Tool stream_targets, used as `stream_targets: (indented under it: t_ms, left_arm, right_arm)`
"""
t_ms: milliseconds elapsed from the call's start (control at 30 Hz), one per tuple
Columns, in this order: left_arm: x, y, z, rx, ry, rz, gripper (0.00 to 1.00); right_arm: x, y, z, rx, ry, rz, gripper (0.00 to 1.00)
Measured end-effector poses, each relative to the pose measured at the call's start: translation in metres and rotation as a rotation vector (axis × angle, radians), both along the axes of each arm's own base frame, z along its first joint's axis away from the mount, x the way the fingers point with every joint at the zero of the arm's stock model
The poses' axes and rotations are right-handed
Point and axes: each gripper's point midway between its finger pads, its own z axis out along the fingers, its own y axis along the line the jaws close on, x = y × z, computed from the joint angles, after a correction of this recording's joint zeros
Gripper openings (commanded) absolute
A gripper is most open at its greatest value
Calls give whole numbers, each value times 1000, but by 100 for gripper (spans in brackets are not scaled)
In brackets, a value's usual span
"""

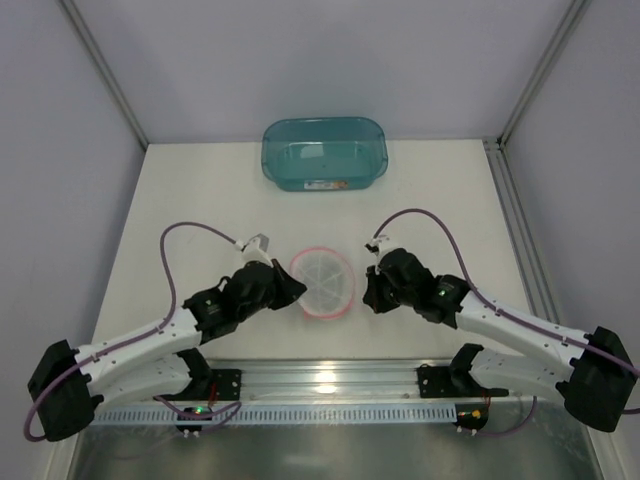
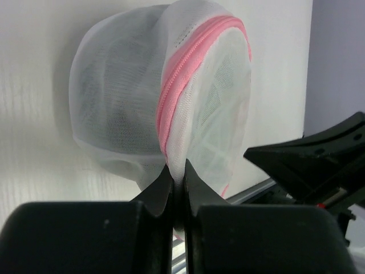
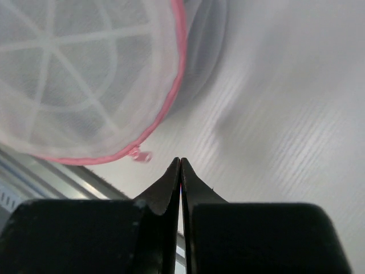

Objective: Unzip the laundry bag and remove the bra

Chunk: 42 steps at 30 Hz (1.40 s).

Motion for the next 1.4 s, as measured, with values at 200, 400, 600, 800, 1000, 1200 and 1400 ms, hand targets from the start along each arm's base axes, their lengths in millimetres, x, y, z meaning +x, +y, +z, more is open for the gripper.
stream_targets:
  t_ms: [200, 400, 600, 800, 1000, 1200, 1400]
  left_arm:
    - [5, -13, 6, 59, -6, -219, 0]
    - [11, -26, 5, 80, 7, -356, 0]
    - [13, -25, 2, 79, 13, -370, 0]
    - [24, -24, -3, 62, 36, -338, 0]
    - [33, -26, -7, 33, 64, -315, 0]
    - [36, -28, -5, 16, 70, -315, 0]
    - [37, -27, -4, 7, 71, -319, 0]
  right_arm:
    - [22, -22, -18, -186, -26, -95, 4]
    - [39, -23, -13, -233, -75, -123, 4]
    - [27, -13, 2, -120, -94, -63, 51]
    - [-1, -9, 20, 39, -116, 22, 61]
    - [-22, 2, 9, 96, -80, 97, 57]
    - [-26, 11, -19, 57, -29, 120, 51]
    - [-13, 15, -24, 32, -68, 91, 40]
